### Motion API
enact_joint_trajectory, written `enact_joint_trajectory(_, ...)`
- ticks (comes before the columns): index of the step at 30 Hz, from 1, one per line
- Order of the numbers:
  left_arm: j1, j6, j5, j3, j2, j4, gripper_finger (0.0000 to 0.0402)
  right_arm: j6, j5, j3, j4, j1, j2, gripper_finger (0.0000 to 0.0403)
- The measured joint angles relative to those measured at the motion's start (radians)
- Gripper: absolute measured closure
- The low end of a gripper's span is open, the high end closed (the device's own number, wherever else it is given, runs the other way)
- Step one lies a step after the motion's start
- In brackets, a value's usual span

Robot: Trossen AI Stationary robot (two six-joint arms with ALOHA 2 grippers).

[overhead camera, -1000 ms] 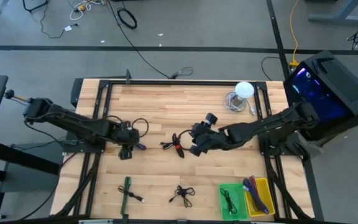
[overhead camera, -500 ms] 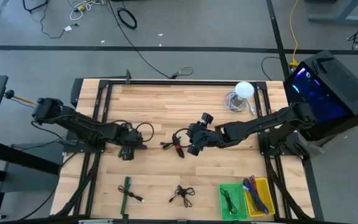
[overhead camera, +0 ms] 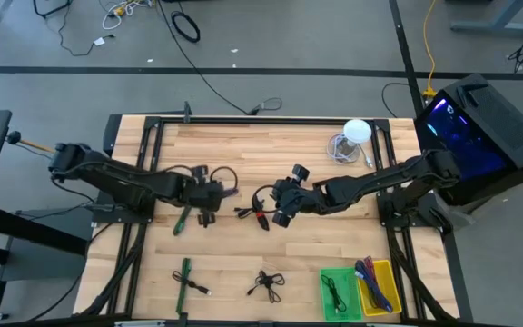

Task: Pick & Place USB Port
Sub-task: Put the blue and black charger cable into the yellow basket

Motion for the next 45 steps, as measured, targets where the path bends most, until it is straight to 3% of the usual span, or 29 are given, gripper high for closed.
enact_joint_trajectory(5,0.012,0.161,-0.112,0.085,-0.091,0.116,0.0377,-0.102,-0.003,-0.032,0.187,-0.022,0.0,0.0256)
enact_joint_trajectory(9,0.055,0.286,0.006,0.061,-0.217,0.344,0.0377,-0.229,-0.056,-0.118,0.524,-0.06,0.0,0.0256)
enact_joint_trajectory(12,0.086,0.313,0.037,0.016,-0.29,0.429,0.0377,-0.272,-0.101,-0.161,0.719,-0.091,0.0,0.0256)
enact_joint_trajectory(18,0.132,0.345,0.161,-0.115,-0.373,0.714,0.0377,-0.309,-0.247,-0.164,0.894,-0.135,-0.001,0.0256)
enact_joint_trajectory(22,0.156,0.347,0.195,-0.193,-0.369,0.854,0.0377,-0.329,-0.326,-0.164,0.949,-0.148,-0.001,0.0256)
enact_joint_trajectory(32,0.191,0.316,0.296,-0.313,-0.346,1.144,0.0377,-0.355,-0.331,-0.165,1.023,-0.153,-0.002,0.0256)
enact_joint_trajectory(45,0.191,0.308,0.353,-0.327,-0.168,1.415,0.0377,-0.375,-0.377,-0.165,1.08,-0.162,-0.002,0.0259)
